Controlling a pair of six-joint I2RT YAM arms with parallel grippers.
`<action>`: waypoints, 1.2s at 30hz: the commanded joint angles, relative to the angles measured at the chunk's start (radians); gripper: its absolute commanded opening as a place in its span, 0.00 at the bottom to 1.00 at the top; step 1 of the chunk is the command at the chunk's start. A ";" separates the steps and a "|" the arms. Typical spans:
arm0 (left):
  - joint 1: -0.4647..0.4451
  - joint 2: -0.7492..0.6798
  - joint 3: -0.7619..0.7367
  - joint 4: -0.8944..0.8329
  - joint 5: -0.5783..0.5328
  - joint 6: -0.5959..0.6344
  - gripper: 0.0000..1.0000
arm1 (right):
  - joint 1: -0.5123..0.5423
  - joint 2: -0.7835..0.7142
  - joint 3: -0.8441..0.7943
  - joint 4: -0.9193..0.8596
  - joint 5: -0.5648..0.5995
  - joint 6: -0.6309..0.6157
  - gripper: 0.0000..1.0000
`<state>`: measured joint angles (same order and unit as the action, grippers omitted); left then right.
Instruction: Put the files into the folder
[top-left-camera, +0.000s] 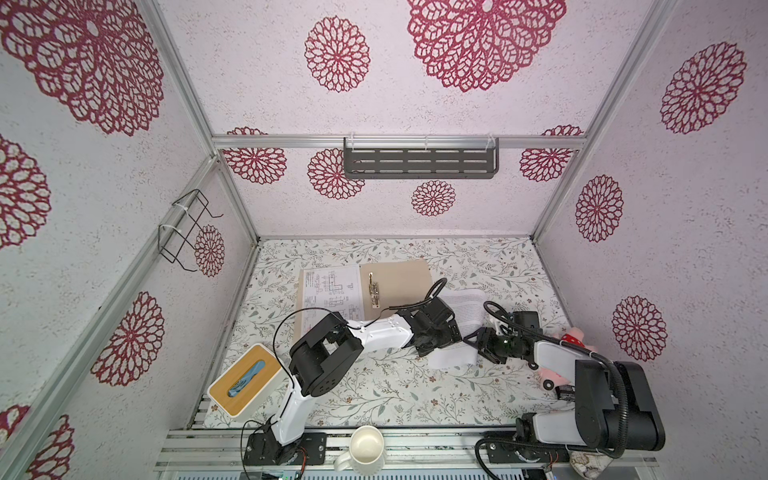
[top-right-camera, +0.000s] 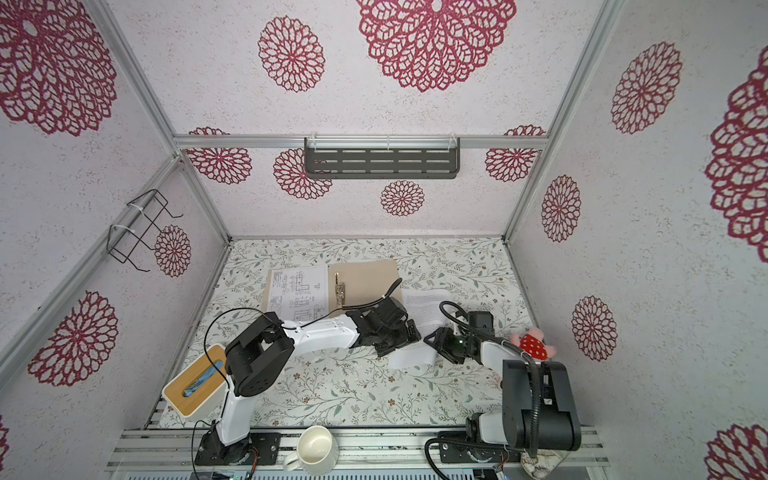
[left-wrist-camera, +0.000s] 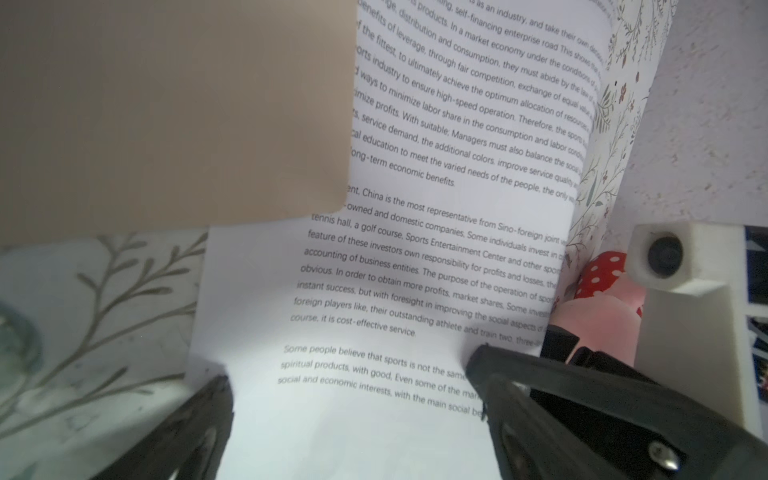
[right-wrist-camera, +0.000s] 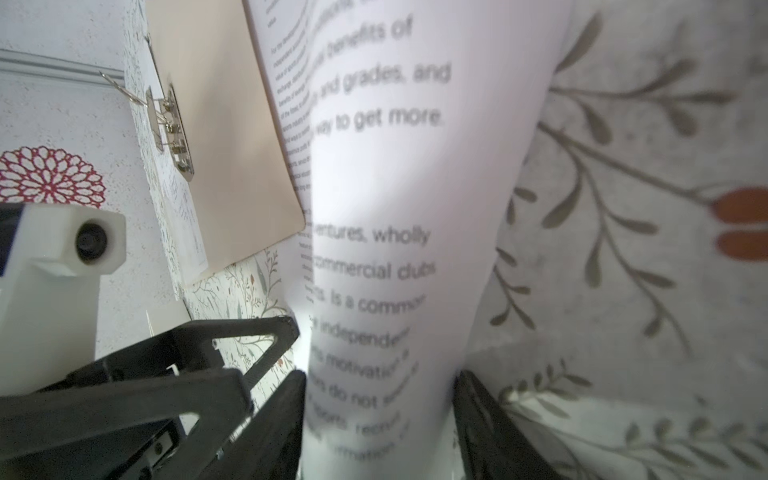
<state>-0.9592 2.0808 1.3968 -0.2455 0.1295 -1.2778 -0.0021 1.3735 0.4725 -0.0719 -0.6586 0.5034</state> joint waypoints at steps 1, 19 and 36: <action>0.008 -0.016 -0.044 0.009 -0.015 -0.024 0.98 | 0.002 0.001 -0.014 -0.050 0.001 0.013 0.50; -0.052 -0.272 -0.236 0.032 -0.039 -0.204 0.98 | 0.010 -0.122 -0.082 0.026 0.020 0.126 0.44; -0.186 -0.275 -0.450 0.436 -0.022 -0.462 0.98 | 0.058 -0.134 -0.109 0.074 0.101 0.220 0.43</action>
<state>-1.1297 1.7832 0.9676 0.0448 0.1085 -1.6665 0.0399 1.2549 0.3717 -0.0223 -0.5900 0.6800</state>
